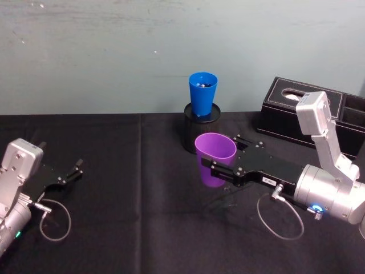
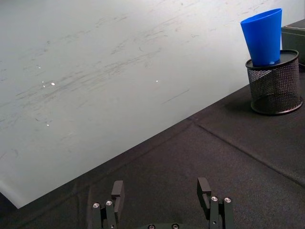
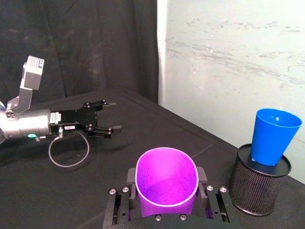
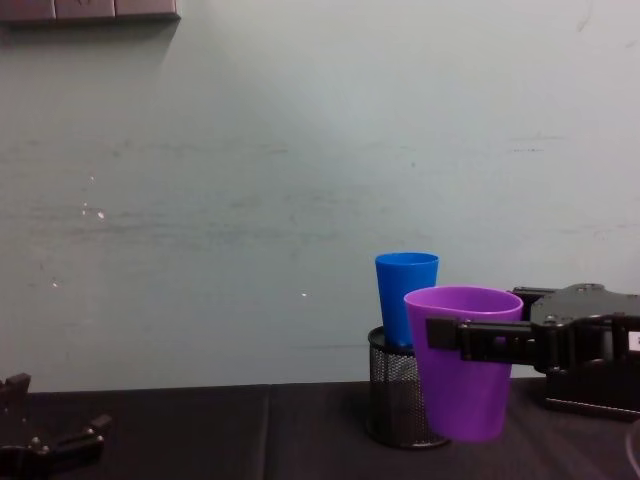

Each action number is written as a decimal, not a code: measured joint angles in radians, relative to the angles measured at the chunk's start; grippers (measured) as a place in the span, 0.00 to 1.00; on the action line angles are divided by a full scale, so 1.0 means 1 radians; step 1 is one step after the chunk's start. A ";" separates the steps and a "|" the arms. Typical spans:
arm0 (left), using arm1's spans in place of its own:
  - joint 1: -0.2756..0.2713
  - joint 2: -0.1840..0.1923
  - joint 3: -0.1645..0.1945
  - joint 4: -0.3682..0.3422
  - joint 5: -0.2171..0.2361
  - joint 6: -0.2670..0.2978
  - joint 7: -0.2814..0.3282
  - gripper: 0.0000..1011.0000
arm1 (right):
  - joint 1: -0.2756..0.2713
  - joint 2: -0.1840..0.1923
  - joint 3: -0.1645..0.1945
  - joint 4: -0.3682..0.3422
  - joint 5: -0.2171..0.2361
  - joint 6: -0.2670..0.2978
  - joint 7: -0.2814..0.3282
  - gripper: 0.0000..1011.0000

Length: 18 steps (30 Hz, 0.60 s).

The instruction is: Pick up one cup with a gripper and tap it against the other cup.

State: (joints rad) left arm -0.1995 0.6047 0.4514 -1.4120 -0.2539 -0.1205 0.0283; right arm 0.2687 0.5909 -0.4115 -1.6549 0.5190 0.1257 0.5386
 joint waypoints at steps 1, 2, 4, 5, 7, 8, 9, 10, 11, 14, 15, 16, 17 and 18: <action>0.000 0.000 0.000 0.000 0.000 0.000 0.000 0.99 | 0.000 0.000 0.000 0.000 0.000 0.000 0.000 0.71; 0.000 0.000 0.000 0.000 0.000 0.000 0.000 0.99 | 0.000 0.000 0.000 0.000 0.000 0.000 0.000 0.71; 0.000 0.000 0.000 0.000 0.000 0.000 0.000 0.99 | 0.000 0.000 0.000 0.000 0.000 0.000 0.000 0.71; 0.000 0.000 0.000 0.000 0.000 0.000 0.000 0.99 | 0.000 0.000 0.000 0.000 0.000 0.000 0.000 0.71; 0.000 0.000 0.000 0.000 0.000 0.000 0.000 0.99 | 0.000 0.000 0.000 0.000 0.000 0.000 0.000 0.71; 0.000 0.000 0.000 0.000 0.000 0.000 0.000 0.99 | 0.000 0.000 0.000 0.000 0.000 0.000 0.000 0.71; 0.000 0.000 0.000 0.000 0.000 0.000 0.000 0.99 | 0.000 0.000 0.000 0.000 0.000 0.000 0.000 0.71; 0.000 0.000 0.000 0.000 0.000 0.000 0.000 0.99 | 0.000 0.000 0.000 0.000 0.000 0.000 0.000 0.71; 0.000 0.000 0.000 0.000 0.000 0.000 0.000 0.99 | 0.000 0.000 0.000 0.000 0.000 0.000 0.000 0.71; 0.000 0.000 0.000 0.000 0.000 0.000 0.000 0.99 | 0.000 0.000 0.000 0.000 0.000 0.000 0.000 0.71; 0.000 0.000 0.000 0.000 0.000 0.000 0.000 0.99 | 0.000 0.000 0.000 0.000 0.000 0.000 0.000 0.71; 0.000 0.000 0.000 0.000 0.000 0.000 0.000 0.99 | 0.000 0.000 0.000 0.000 0.000 0.000 0.000 0.71; 0.000 0.000 0.000 0.000 0.000 0.000 0.000 0.99 | 0.000 0.000 0.000 0.000 0.000 0.000 0.000 0.71; 0.000 0.000 0.000 0.000 0.000 0.000 0.000 0.99 | 0.000 0.000 0.000 0.000 0.000 0.000 0.000 0.71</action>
State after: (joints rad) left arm -0.1995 0.6047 0.4514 -1.4120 -0.2540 -0.1205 0.0283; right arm 0.2687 0.5909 -0.4115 -1.6548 0.5190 0.1257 0.5386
